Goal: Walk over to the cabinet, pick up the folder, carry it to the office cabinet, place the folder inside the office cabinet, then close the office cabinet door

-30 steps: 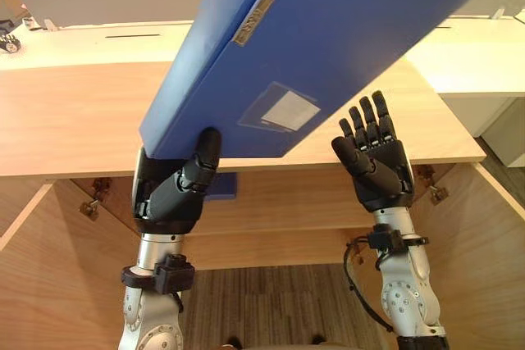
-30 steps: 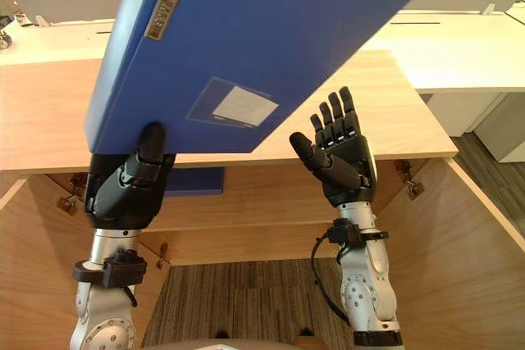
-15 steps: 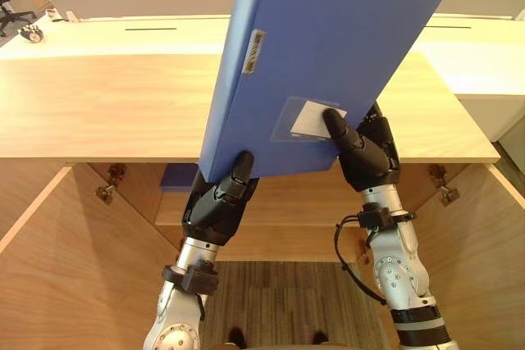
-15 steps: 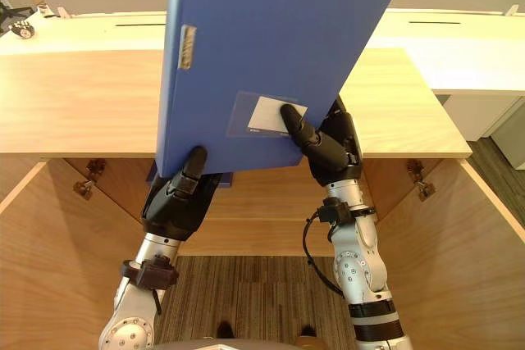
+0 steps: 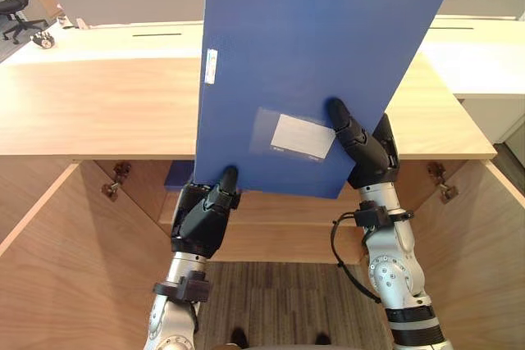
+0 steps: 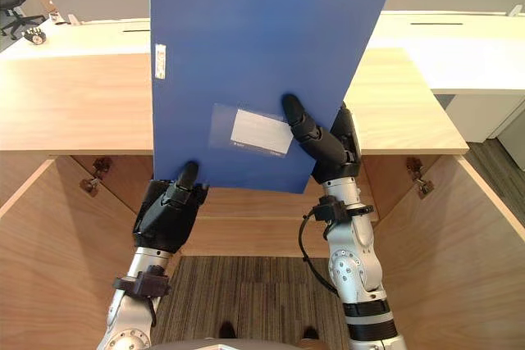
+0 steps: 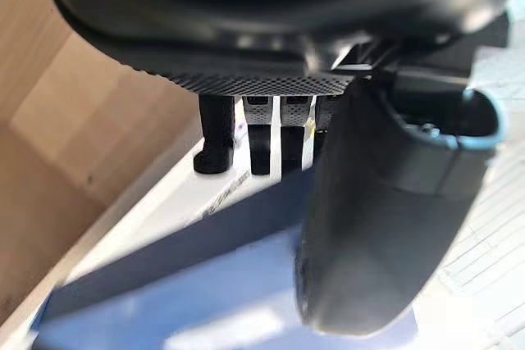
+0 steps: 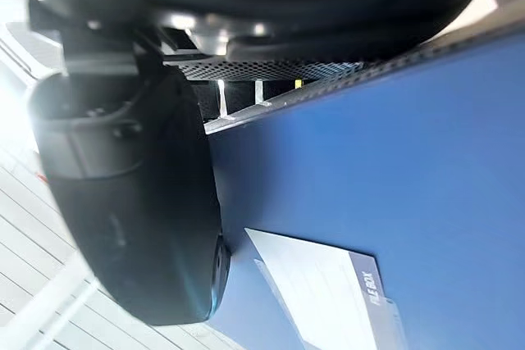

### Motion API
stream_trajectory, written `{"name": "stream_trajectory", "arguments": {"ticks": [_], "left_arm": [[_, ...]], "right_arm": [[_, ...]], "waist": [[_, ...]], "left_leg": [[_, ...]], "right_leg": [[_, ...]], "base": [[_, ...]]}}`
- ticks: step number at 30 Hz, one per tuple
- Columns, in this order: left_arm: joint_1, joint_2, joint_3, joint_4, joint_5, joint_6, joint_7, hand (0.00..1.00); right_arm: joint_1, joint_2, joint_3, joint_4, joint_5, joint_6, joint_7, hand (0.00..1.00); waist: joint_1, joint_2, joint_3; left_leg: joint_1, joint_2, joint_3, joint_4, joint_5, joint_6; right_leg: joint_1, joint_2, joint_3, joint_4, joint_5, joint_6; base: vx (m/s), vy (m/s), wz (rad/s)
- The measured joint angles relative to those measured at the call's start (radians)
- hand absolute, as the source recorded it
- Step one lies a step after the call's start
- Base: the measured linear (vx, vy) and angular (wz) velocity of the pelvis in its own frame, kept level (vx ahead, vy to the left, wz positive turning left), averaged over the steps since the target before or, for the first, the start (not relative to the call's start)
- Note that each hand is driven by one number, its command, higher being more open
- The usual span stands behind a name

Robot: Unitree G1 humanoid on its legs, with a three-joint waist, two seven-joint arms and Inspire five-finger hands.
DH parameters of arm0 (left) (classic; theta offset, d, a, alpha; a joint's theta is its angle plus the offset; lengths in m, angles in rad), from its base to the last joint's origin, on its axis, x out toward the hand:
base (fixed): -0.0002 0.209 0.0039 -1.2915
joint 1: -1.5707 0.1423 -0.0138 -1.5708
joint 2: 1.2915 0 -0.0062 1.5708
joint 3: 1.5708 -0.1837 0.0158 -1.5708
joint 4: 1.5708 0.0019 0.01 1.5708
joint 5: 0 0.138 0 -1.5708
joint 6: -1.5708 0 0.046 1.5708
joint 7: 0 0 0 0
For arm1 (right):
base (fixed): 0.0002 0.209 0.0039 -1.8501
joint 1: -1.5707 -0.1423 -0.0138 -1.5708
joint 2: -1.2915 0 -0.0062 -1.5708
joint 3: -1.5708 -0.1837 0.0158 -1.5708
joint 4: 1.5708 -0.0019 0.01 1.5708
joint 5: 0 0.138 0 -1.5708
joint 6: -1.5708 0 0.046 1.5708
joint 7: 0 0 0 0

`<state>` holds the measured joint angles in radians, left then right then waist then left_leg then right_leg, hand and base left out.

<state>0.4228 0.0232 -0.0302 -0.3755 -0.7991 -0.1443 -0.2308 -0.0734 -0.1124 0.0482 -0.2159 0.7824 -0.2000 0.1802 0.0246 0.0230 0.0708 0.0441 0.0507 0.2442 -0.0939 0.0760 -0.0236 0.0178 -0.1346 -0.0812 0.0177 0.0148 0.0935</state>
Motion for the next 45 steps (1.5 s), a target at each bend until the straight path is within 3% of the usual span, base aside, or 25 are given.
{"name": "stream_trajectory", "arguments": {"ticks": [7, 11, 15, 19, 21, 23, 25, 27, 30, 32, 36, 39, 42, 45], "left_arm": [[0.035, -0.104, 0.318, 0.010, 0.314, -0.086, 0.202, 1.00], [0.038, -0.113, 0.449, 0.159, 0.441, -0.114, 0.292, 1.00], [0.050, -0.102, 0.457, 0.378, 0.525, -0.107, 0.310, 1.00], [0.012, -0.031, 0.404, 0.743, 0.626, -0.049, 0.272, 1.00], [-0.045, 0.006, 0.372, 0.893, 0.664, -0.033, 0.260, 1.00], [-0.140, 0.058, 0.330, 1.043, 0.704, -0.033, 0.249, 1.00], [-0.216, 0.078, 0.298, 1.135, 0.725, -0.025, 0.243, 1.00], [-0.269, 0.075, 0.284, 1.146, 0.741, -0.025, 0.242, 1.00], [-0.315, 0.082, 0.278, 1.108, 0.742, -0.041, 0.250, 1.00], [-0.353, 0.097, 0.270, 1.070, 0.741, -0.057, 0.266, 1.00], [-0.445, 0.088, 0.261, 0.990, 0.740, -0.068, 0.279, 1.00], [-0.489, 0.067, 0.256, 0.929, 0.738, -0.066, 0.276, 1.00], [-0.520, 0.058, 0.235, 0.873, 0.731, -0.064, 0.277, 1.00], [-0.523, 0.023, 0.227, 0.805, 0.689, -0.062, 0.293, 1.00]], "right_arm": [[0.061, 0.047, -0.076, -0.113, -0.006, -0.026, -0.003, 0.00], [0.118, 0.045, -0.123, -0.116, -0.060, -0.036, -0.003, 0.00], [0.152, 0.034, -0.109, -0.116, -0.127, -0.036, -0.003, 0.00], [0.162, -0.053, -0.001, -0.084, -0.246, -0.035, 0.004, 0.00], [0.133, -0.093, 0.073, -0.042, -0.301, -0.036, 0.007, 0.00], [0.033, -0.130, 0.177, 0.043, -0.368, -0.035, 0.008, 0.00], [-0.050, -0.173, 0.257, 0.121, -0.447, -0.031, 0.003, 0.00], [-0.107, -0.243, 0.316, 0.158, -0.610, -0.027, -0.028, 0.00], [-0.125, -0.285, 0.315, 0.165, -0.710, -0.026, -0.055, 0.00], [-0.186, -0.294, 0.315, 0.185, -0.760, -0.025, -0.091, 0.00], [-0.321, -0.271, 0.301, 0.248, -0.767, -0.011, -0.146, 0.00], [-0.365, -0.221, 0.258, 0.264, -0.726, 0.001, -0.174, 0.00], [-0.476, -0.139, 0.187, 0.340, -0.596, 0.021, -0.224, 0.00], [-0.658, -0.067, 0.038, 0.405, -0.361, 0.019, -0.342, 0.00]], "waist": [[0.006, -0.002, -0.003], [0.018, -0.005, -0.026], [0.016, -0.006, -0.029], [0.002, -0.020, -0.028], [-0.002, -0.035, 0.012], [-0.012, -0.048, 0.096], [-0.009, -0.036, 0.162], [0.000, -0.002, 0.255], [0.014, 0.023, 0.312], [0.013, 0.038, 0.369], [0.022, 0.046, 0.407], [0.036, 0.046, 0.414], [0.050, 0.045, 0.418], [0.072, 0.046, 0.420]], "left_leg": [[-0.003, 0.000, -0.033, 0.000, 0.010, 0.007], [-0.008, -0.001, -0.050, -0.001, 0.012, 0.006], [-0.012, 0.000, -0.052, -0.001, 0.016, 0.004], [-0.062, 0.005, -0.047, 0.005, 0.026, -0.003], [-0.113, 0.013, -0.043, 0.040, 0.024, -0.004], [-0.257, 0.042, -0.041, 0.211, -0.035, -0.005], [-0.376, 0.078, -0.042, 0.365, -0.090, -0.002], [-0.522, 0.116, -0.043, 0.516, -0.152, -0.004], [-0.629, 0.124, -0.044, 0.593, -0.168, -0.003], [-0.757, 0.145, -0.043, 0.705, -0.197, 0.005], [-0.989, 0.178, -0.054, 0.905, -0.250, 0.020], [-1.090, 0.182, -0.068, 0.974, -0.270, 0.030], [-1.163, 0.181, -0.069, 1.014, -0.270, 0.030], [-1.226, 0.179, -0.077, 1.050, -0.270, 0.030]], "right_leg": [[0.018, 0.000, -0.034, -0.008, -0.002, -0.002], [0.026, -0.001, -0.050, -0.019, -0.002, -0.002], [0.023, -0.001, -0.054, -0.018, -0.004, -0.003], [-0.035, 0.003, -0.042, -0.008, 0.000, -0.006], [-0.087, 0.005, -0.035, 0.021, 0.004, -0.010], [-0.193, 0.014, -0.020, 0.092, 0.005, -0.018], [-0.273, 0.031, -0.006, 0.149, 0.005, -0.021], [-0.411, 0.046, 0.009, 0.259, -0.024, -0.033], [-0.534, 0.044, 0.028, 0.356, -0.046, -0.033], [-0.679, 0.047, 0.049, 0.484, -0.070, -0.022], [-0.935, 0.043, 0.074, 0.720, -0.141, -0.019], [-1.040, 0.036, 0.074, 0.811, -0.181, -0.021], [-1.126, 0.027, 0.080, 0.877, -0.198, -0.021], [-1.194, 0.020, 0.082, 0.932, -0.210, -0.017]], "base": [[-0.01, -0.010, 0.13], [-0.01, -0.003, 0.14], [-0.04, -0.002, 0.03], [-0.06, 0.002, -0.04], [-0.09, 0.007, -0.07], [-0.19, -0.010, -0.18], [-0.20, -0.001, -0.26], [-0.29, 0.082, -0.25], [-0.17, 0.063, -0.16], [-0.14, 0.024, -0.24], [-0.14, -0.007, -0.12], [-0.09, -0.027, 0.07], [-0.06, -0.049, 0.08], [-0.01, -0.042, 0.08]]}}
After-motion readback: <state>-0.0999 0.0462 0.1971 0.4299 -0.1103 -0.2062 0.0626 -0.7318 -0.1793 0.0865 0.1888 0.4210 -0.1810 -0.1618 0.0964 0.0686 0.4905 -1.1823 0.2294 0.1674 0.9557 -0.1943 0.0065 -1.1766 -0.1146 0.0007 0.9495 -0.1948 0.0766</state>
